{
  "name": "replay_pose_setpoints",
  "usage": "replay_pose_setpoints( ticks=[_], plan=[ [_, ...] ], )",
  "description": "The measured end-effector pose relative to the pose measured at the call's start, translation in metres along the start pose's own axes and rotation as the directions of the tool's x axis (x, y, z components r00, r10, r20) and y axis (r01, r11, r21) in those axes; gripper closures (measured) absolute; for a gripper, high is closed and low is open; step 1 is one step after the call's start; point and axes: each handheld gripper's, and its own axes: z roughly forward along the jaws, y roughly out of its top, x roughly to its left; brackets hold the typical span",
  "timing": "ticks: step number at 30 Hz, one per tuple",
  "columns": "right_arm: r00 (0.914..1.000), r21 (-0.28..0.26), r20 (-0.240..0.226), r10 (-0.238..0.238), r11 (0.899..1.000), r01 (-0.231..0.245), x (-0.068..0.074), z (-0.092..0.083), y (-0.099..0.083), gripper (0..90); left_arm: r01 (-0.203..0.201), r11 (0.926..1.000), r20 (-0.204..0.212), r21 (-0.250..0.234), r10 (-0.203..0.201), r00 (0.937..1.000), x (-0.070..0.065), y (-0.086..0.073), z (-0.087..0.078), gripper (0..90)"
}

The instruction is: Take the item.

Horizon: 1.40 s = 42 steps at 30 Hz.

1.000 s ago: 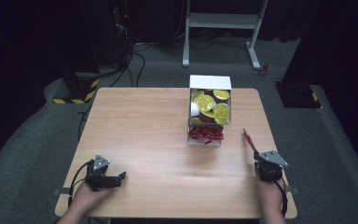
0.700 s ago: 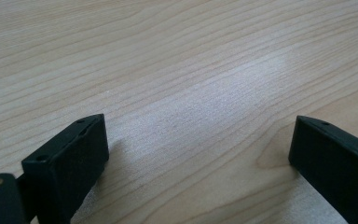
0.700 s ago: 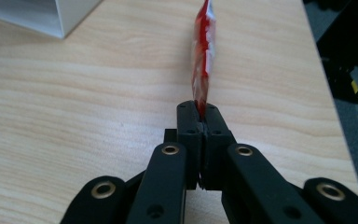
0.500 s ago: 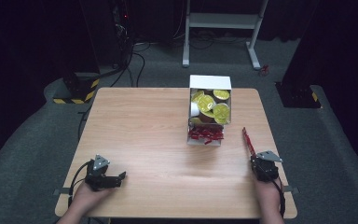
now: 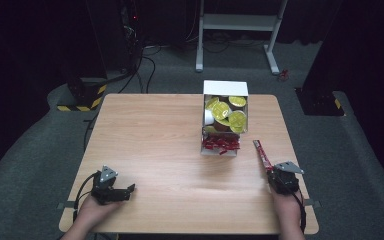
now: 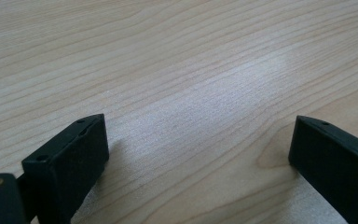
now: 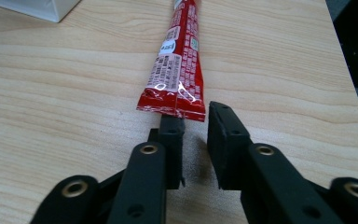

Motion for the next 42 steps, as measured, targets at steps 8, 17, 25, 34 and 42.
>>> replay_pose_setpoints(
  ticks=[8,17,25,34,42],
  plan=[
    [0.9998,-0.024,-0.007,0.017,1.000,-0.017,0.001,-0.006,0.002,65.4,-0.001,1.0000,0.001,0.000,0.001,1.0000,0.000,0.000,0.000,5.1],
    [0.9999,-0.071,0.005,0.012,0.997,-0.011,0.004,-0.019,0.007,62.9,-0.002,1.0000,0.003,0.001,0.002,1.0000,0.000,0.000,0.000,5.0],
    [0.9978,-0.096,0.065,-0.016,0.995,0.022,0.000,-0.022,0.015,62.0,-0.002,1.0000,0.001,0.000,0.002,1.0000,0.000,0.000,0.000,5.0],
    [0.9974,-0.160,0.046,0.055,0.986,-0.047,-0.016,-0.040,0.014,68.8,-0.002,1.0000,0.003,0.001,0.002,1.0000,0.000,0.000,0.000,5.0],
    [0.9984,-0.182,0.039,0.042,0.983,-0.034,-0.011,-0.045,0.018,68.8,-0.003,1.0000,0.004,0.001,0.003,1.0000,0.000,0.000,0.000,5.0]
  ],
)
